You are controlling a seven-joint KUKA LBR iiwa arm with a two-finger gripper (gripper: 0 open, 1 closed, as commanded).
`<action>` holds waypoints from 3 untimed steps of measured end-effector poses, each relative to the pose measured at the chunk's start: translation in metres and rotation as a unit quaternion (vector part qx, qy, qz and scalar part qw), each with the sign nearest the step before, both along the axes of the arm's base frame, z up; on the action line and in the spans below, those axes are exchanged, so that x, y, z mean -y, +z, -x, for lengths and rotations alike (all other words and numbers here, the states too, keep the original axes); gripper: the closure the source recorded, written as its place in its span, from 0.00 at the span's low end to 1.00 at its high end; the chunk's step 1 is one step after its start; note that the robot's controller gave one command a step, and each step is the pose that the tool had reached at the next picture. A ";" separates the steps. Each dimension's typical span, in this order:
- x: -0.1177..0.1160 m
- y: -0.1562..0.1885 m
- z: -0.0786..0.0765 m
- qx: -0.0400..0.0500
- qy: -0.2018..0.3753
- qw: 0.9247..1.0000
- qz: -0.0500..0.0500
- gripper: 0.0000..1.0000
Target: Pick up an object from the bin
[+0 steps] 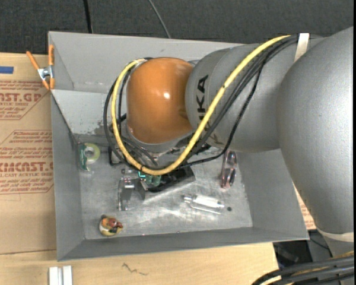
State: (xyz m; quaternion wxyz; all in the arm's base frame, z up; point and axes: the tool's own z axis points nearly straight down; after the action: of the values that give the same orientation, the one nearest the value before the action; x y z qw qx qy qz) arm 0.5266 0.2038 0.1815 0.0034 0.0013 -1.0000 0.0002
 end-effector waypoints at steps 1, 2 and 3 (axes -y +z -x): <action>0.001 0.005 -0.002 0.004 -0.001 1.000 -0.001 0.00; -0.011 -0.038 0.013 0.008 0.088 0.996 -0.002 0.00; -0.029 -0.058 0.046 0.002 0.265 0.964 -0.001 0.00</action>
Offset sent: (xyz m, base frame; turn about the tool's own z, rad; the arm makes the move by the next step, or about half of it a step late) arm -0.0413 0.0291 -0.1115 -0.4539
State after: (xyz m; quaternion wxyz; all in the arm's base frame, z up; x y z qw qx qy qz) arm 0.4805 0.2328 0.1237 0.0009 0.2660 -0.9640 -0.0004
